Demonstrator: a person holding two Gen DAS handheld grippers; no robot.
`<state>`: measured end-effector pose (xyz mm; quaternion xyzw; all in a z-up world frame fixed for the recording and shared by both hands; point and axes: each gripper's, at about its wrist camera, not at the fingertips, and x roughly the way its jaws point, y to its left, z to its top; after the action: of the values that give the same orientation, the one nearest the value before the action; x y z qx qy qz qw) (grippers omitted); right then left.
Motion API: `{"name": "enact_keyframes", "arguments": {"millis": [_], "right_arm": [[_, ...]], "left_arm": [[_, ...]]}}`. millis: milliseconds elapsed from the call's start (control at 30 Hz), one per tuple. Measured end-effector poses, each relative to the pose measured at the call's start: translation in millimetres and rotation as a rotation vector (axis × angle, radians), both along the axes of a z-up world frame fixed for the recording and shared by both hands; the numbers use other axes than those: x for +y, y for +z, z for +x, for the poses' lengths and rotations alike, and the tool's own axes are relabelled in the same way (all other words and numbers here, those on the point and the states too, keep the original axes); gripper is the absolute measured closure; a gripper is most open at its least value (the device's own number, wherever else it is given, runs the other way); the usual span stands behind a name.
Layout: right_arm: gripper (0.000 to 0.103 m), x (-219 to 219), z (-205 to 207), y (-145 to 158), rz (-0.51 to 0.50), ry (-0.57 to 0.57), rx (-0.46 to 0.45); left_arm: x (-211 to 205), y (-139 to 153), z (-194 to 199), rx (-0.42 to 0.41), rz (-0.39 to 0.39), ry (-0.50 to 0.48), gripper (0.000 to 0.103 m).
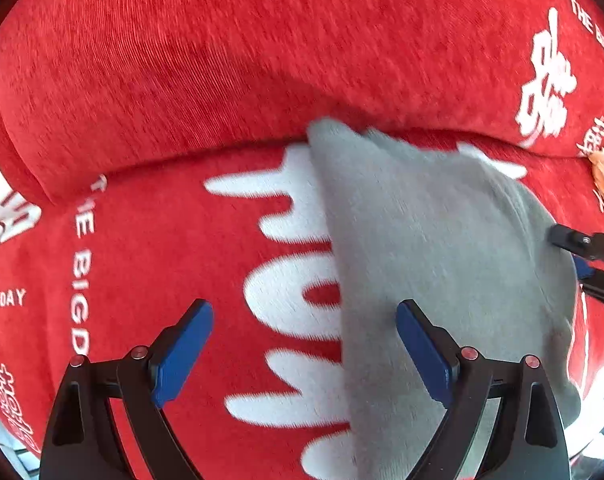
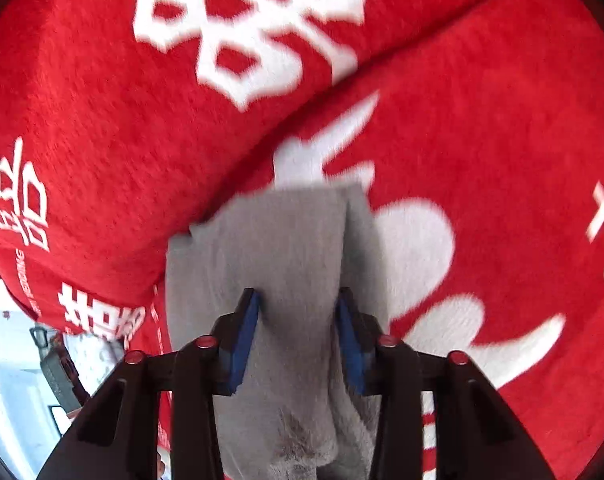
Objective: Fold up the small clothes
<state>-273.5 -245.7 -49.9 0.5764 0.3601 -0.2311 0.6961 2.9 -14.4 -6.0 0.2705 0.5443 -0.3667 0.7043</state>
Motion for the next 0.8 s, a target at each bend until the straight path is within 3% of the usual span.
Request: {"name": "enact_keyframes", "arguments": {"millis": [33, 133, 233, 333, 400, 433, 533, 600, 733, 800], "right_arm": [[0.094, -1.9, 6.4, 4.2, -0.001, -0.001, 0.001], [0.094, -4.0, 16.2, 8.1, -0.056, 0.068, 0.077], [0.094, 0.2, 26.9, -4.6, -0.139, 0.156, 0.228], [0.093, -3.0, 21.5, -7.8, -0.163, 0.124, 0.271], [0.079, -4.9, 13.7, -3.8, -0.158, 0.083, 0.294], [0.078, -5.7, 6.1, -0.5, -0.153, 0.073, 0.312], [0.075, 1.7, -10.2, 13.3, -0.061, 0.061, 0.231], [0.049, 18.0, -20.1, 26.5, -0.019, 0.086, 0.176], [0.048, 58.9, -33.3, 39.2, 0.012, 0.157, 0.160], [0.048, 77.1, -44.2, 29.3, 0.095, 0.154, 0.160]], "left_arm": [[-4.6, -0.3, 4.9, -0.001, -0.002, 0.014, 0.010], [-16.6, -7.2, 10.7, -0.006, -0.016, 0.027, 0.010], [-23.4, -22.5, 5.4, -0.014, 0.008, 0.000, 0.009], [-23.7, -21.8, 4.7, -0.028, 0.015, -0.003, 0.007], [-19.2, -15.3, 4.7, -0.033, 0.020, -0.015, 0.007], [-16.3, -12.9, 4.7, -0.035, 0.023, -0.020, 0.007], [-1.8, -4.4, 3.6, -0.030, 0.027, -0.036, 0.007], [9.1, -0.1, 0.2, -0.021, 0.026, -0.044, 0.007], [31.4, 5.3, -12.9, 0.011, 0.051, -0.070, 0.007], [39.0, 5.9, -24.5, 0.028, 0.059, -0.088, 0.007]]}}
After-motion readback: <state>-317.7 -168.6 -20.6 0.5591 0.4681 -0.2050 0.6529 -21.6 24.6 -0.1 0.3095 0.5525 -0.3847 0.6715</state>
